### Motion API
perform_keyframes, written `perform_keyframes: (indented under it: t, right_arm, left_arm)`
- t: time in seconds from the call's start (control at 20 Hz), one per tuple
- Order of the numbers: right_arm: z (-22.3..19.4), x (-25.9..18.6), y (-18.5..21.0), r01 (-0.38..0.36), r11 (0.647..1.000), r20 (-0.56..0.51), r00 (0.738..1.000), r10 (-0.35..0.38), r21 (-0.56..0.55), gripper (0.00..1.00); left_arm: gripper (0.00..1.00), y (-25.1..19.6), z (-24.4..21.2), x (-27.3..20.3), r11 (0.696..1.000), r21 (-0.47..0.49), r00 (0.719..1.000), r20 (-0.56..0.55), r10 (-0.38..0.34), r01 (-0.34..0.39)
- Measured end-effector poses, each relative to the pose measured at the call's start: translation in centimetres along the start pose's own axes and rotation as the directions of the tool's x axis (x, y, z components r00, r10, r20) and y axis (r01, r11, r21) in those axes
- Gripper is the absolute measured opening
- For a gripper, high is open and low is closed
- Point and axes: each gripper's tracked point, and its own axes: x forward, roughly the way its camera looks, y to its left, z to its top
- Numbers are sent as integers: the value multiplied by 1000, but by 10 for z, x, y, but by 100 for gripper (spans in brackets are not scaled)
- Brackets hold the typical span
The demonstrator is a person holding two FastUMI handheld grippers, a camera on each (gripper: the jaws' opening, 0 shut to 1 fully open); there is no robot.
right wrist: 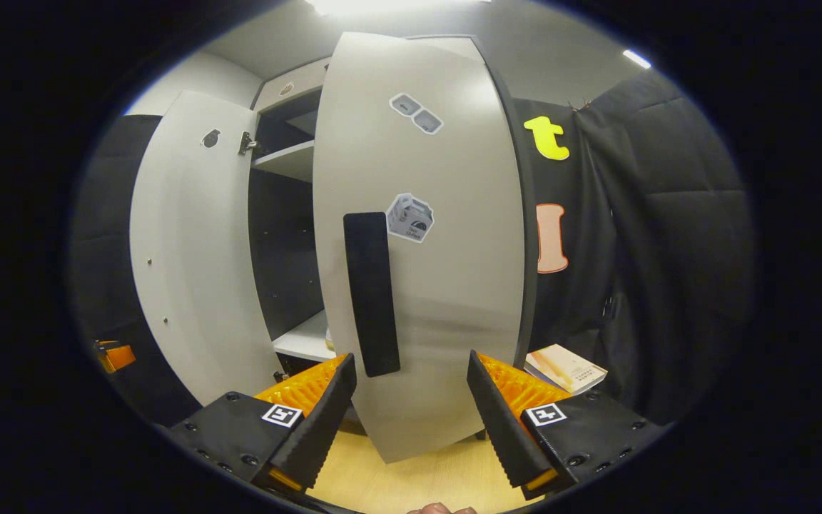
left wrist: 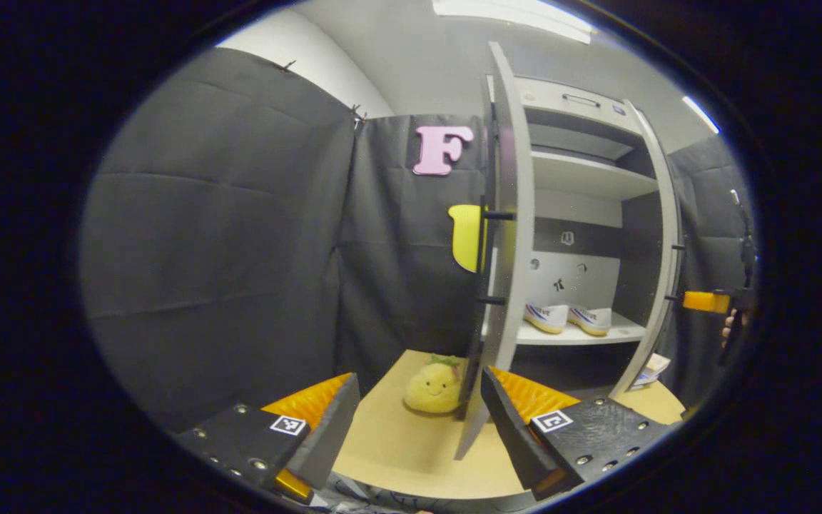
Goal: Grab one shoe with the right hand and put it into the shoe cabinet, grab the other shoe with the left hand and put it into the shoe cabinet; then close the right door with the right hand and the left door with the left hand.
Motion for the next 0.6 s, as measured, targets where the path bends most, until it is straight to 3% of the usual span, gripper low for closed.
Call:
perform_keyframes:
  t: [0.1,0.25,0.6]
  right_arm:
    - [-5,-4,1,5,1000,-11,1000,-5,19,98]
    - [-12,-13,3,23,999,-28,999,-22,42,97]
    - [-18,-49,-11,107,994,-42,993,-106,30,96]
  left_arm:
    - [100,27,22,9,999,-38,999,33,14,-13]
    - [100,52,60,31,997,-72,995,99,-16,23]
    - [100,60,114,96,980,-94,971,177,-160,178]
